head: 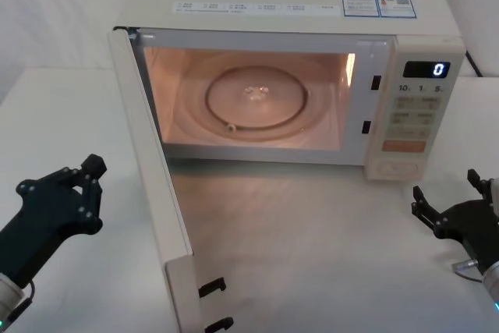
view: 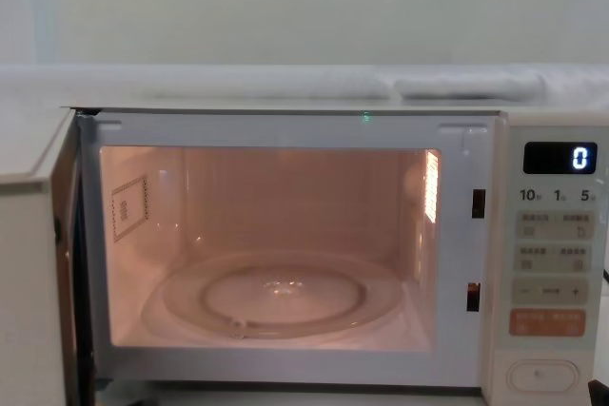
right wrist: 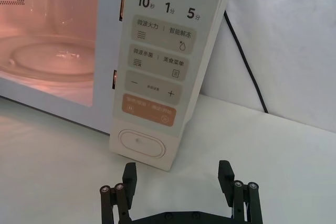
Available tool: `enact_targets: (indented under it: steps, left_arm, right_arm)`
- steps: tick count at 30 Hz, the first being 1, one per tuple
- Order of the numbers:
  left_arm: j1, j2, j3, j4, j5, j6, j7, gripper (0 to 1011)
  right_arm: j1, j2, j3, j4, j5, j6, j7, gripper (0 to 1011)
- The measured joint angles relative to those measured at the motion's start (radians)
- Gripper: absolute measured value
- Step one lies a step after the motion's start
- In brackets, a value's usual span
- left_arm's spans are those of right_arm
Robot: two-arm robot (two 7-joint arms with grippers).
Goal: Press the button to open the microwave door with one hand; close the microwave door with the other hand.
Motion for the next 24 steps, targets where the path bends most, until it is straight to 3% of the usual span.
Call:
enact_targets:
  steps: [11,24]
  left_arm:
    - [-0.040,0.048,0.051,-0.006,-0.006,-0.002,-0.016,0]
    - [-0.145,0.085,0.144,0.016,0.011,0.015,-0.008,0]
  right_arm:
    - [0.000,0.000,0.000,0.000,0.000,0.000,0.000,1002]
    - [0.000,0.000,0.000,0.000,0.000,0.000,0.000,1002]
